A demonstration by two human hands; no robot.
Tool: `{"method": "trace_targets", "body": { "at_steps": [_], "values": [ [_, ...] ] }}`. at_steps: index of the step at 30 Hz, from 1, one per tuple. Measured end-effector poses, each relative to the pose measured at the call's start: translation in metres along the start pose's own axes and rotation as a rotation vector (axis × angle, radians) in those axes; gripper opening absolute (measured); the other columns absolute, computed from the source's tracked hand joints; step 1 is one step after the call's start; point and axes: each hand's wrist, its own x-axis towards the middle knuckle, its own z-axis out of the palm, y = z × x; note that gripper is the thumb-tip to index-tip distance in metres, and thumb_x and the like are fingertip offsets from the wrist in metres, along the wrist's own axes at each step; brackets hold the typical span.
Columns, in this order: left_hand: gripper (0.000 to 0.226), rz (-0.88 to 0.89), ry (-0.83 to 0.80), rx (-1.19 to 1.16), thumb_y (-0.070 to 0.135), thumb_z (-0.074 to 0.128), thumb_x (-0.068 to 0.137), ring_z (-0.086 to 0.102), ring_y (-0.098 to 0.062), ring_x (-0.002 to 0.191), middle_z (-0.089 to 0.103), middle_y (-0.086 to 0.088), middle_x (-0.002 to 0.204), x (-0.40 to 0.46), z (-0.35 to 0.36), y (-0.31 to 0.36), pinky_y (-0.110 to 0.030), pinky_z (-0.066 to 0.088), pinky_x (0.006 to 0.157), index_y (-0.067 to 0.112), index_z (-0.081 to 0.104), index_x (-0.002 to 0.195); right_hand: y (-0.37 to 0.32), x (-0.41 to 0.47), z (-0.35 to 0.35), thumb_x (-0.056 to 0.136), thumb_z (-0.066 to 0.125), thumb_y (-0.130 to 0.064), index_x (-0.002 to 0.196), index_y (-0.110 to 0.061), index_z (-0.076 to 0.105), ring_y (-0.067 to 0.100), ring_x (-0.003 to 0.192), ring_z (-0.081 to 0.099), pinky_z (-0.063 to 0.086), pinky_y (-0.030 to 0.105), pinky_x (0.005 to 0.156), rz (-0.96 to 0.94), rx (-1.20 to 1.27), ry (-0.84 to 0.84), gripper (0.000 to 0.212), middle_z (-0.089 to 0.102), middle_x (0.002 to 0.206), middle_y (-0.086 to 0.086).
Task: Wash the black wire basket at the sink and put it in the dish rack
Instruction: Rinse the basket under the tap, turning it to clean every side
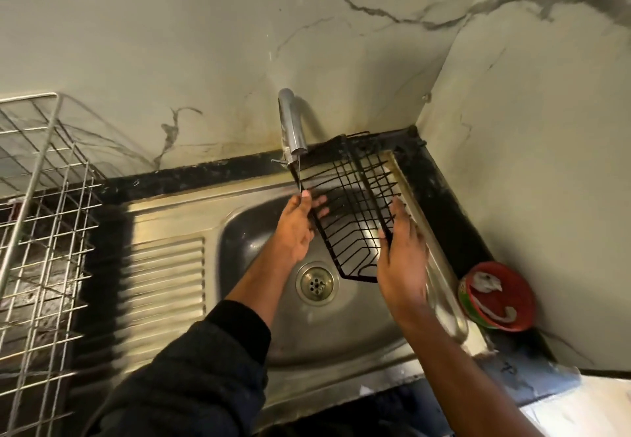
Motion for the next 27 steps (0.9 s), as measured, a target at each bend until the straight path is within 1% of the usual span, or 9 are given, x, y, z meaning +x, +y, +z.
{"method": "trace_targets", "body": {
  "at_steps": [2,5,10,12,14,17,19,24,27],
  "values": [
    [0.034,-0.020,-0.066,0.136,0.037,0.055,0.101,0.069,-0.024,0.115,0.075,0.000,0.120,-0.009,-0.005,-0.008,-0.050,0.047,0.104,0.019,0.063,0.129,-0.003,-0.007,0.003,0.101,0.043,-0.031,0.157,-0.023,0.017,0.028,0.146,0.031,0.031,0.052,0.117,0.039,0.146,0.061,0.062,0.033,0.159,0.006],
    [0.028,0.022,-0.157,0.256,0.018,0.055,0.103,0.071,-0.020,0.112,0.073,0.003,0.123,-0.018,-0.011,-0.016,-0.043,0.055,0.094,0.017,0.064,0.129,-0.009,-0.009,0.006,0.100,0.034,-0.039,0.157,-0.027,0.012,0.020,0.150,0.022,0.029,0.051,0.118,0.106,0.333,0.111,0.063,0.023,0.163,0.000],
    [0.025,0.137,-0.108,0.311,0.002,0.047,0.104,0.074,-0.019,0.098,0.074,-0.014,0.116,-0.018,-0.008,-0.008,-0.035,0.057,0.082,0.003,0.062,0.124,-0.023,-0.014,0.001,0.102,0.045,-0.038,0.157,-0.033,0.004,0.010,0.147,0.020,0.028,0.046,0.119,0.162,0.504,0.064,0.069,0.015,0.165,-0.006],
    [0.023,0.202,-0.061,0.355,0.002,0.046,0.104,0.074,-0.020,0.098,0.074,-0.015,0.116,-0.010,-0.009,-0.003,-0.030,0.058,0.077,0.006,0.063,0.119,-0.027,-0.012,-0.006,0.097,0.054,-0.046,0.158,-0.034,0.009,0.012,0.145,0.025,0.032,0.045,0.117,0.205,0.548,0.010,0.076,0.021,0.164,-0.007],
    [0.024,0.272,0.015,0.400,0.003,0.048,0.103,0.073,-0.019,0.105,0.075,-0.010,0.115,-0.001,-0.012,0.000,-0.031,0.059,0.084,0.012,0.066,0.115,-0.029,-0.007,-0.012,0.092,0.058,-0.055,0.154,-0.038,0.022,0.017,0.142,0.037,0.042,0.045,0.109,0.259,0.568,-0.081,0.074,0.034,0.159,-0.006],
    [0.025,0.337,0.108,0.438,0.002,0.052,0.101,0.071,-0.012,0.108,0.075,-0.003,0.114,0.012,-0.018,0.005,-0.033,0.055,0.099,0.010,0.068,0.118,-0.033,0.001,-0.013,0.091,0.063,-0.049,0.128,-0.042,0.054,0.009,0.112,0.063,0.052,0.026,0.078,0.254,0.570,-0.205,0.038,0.067,0.119,-0.010],
    [0.025,0.362,0.098,0.486,0.003,0.052,0.101,0.070,-0.009,0.109,0.075,0.000,0.113,0.017,-0.021,0.009,-0.033,0.053,0.102,0.013,0.069,0.117,-0.035,0.003,-0.009,0.094,0.063,-0.036,0.111,-0.037,0.061,-0.002,0.097,0.067,0.049,0.019,0.074,0.209,0.548,-0.242,0.018,0.073,0.098,-0.016],
    [0.025,0.309,-0.060,0.400,0.003,0.056,0.100,0.068,-0.013,0.114,0.075,0.000,0.115,0.023,-0.025,0.026,-0.033,0.051,0.104,0.018,0.069,0.115,-0.037,-0.002,0.002,0.092,0.065,-0.034,0.106,-0.034,0.065,-0.003,0.096,0.066,0.046,0.018,0.074,0.234,0.586,-0.279,0.014,0.074,0.098,-0.014],
    [0.022,0.258,-0.156,0.400,0.022,0.053,0.103,0.068,-0.017,0.116,0.075,-0.001,0.118,0.029,-0.034,0.031,-0.036,0.053,0.100,0.022,0.070,0.118,-0.038,-0.003,0.004,0.091,0.067,-0.032,0.105,-0.033,0.067,-0.003,0.096,0.065,0.050,0.019,0.074,0.249,0.624,-0.226,0.014,0.073,0.099,-0.013]
  ]
}}
